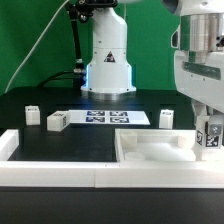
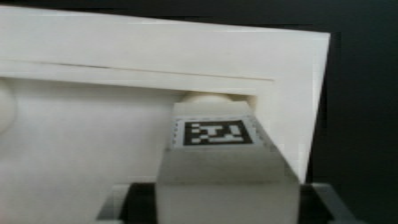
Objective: Assemble one leg
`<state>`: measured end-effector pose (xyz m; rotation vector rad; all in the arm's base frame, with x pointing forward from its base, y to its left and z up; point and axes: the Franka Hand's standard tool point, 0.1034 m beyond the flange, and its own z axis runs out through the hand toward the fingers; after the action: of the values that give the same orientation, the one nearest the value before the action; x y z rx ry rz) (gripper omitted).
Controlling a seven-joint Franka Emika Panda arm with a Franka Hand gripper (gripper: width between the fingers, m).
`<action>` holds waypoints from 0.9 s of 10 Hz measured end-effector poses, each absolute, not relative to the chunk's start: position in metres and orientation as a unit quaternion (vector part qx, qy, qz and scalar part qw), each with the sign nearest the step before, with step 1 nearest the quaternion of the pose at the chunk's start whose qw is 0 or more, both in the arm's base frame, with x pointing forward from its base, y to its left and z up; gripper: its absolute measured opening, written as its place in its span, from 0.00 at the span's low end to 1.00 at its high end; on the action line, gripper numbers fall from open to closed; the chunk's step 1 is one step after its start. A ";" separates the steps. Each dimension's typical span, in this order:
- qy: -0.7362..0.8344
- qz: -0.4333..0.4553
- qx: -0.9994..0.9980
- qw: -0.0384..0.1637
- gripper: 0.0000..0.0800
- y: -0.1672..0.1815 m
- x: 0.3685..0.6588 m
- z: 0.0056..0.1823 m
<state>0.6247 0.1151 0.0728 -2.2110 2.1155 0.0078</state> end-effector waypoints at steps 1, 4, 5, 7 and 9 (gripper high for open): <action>0.713 0.004 -0.700 0.041 0.43 0.116 0.624 0.072; 0.689 0.003 -0.724 0.040 0.78 0.119 0.623 0.070; 0.683 0.004 -0.729 0.040 0.78 0.120 0.623 0.071; 0.588 0.001 -0.808 0.039 0.81 0.124 0.622 0.070; 0.495 -0.005 -0.868 0.035 0.81 0.127 0.621 0.068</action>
Offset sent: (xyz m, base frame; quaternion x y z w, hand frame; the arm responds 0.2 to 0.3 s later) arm 0.0046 0.0067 -0.0009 0.0118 -0.0063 -0.0562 0.9983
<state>0.6210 0.1271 0.0680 -2.6693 1.5208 -0.0161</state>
